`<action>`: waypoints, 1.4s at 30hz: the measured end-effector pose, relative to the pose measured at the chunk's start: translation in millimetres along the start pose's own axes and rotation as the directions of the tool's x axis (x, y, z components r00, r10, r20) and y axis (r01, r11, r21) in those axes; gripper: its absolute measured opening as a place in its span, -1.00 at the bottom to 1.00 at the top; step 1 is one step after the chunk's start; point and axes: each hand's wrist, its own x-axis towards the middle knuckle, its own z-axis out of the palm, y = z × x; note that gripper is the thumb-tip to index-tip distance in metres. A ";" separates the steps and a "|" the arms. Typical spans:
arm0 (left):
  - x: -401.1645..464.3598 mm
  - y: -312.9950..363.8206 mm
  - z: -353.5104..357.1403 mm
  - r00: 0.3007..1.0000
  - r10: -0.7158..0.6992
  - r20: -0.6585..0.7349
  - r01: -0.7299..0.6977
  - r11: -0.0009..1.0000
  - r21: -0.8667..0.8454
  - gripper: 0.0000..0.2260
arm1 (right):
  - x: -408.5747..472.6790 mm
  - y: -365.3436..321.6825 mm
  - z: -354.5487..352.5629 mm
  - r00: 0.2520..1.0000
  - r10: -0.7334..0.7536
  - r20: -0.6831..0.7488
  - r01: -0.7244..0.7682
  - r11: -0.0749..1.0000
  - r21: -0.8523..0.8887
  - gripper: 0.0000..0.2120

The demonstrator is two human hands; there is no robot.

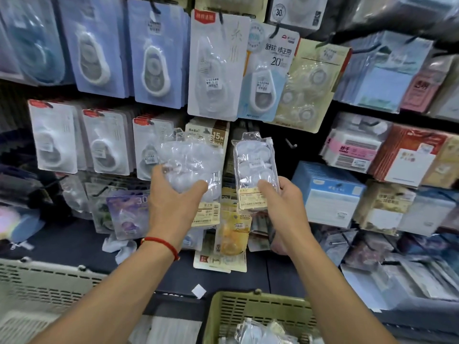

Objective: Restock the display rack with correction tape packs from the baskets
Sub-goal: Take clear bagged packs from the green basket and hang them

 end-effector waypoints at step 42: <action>9.0 -13.1 -3.2 0.995 -0.011 0.098 0.039 0.956 -0.290 -0.78 | 5.2 -2.0 -3.5 0.999 -0.018 -0.046 0.011 0.990 -0.143 -0.70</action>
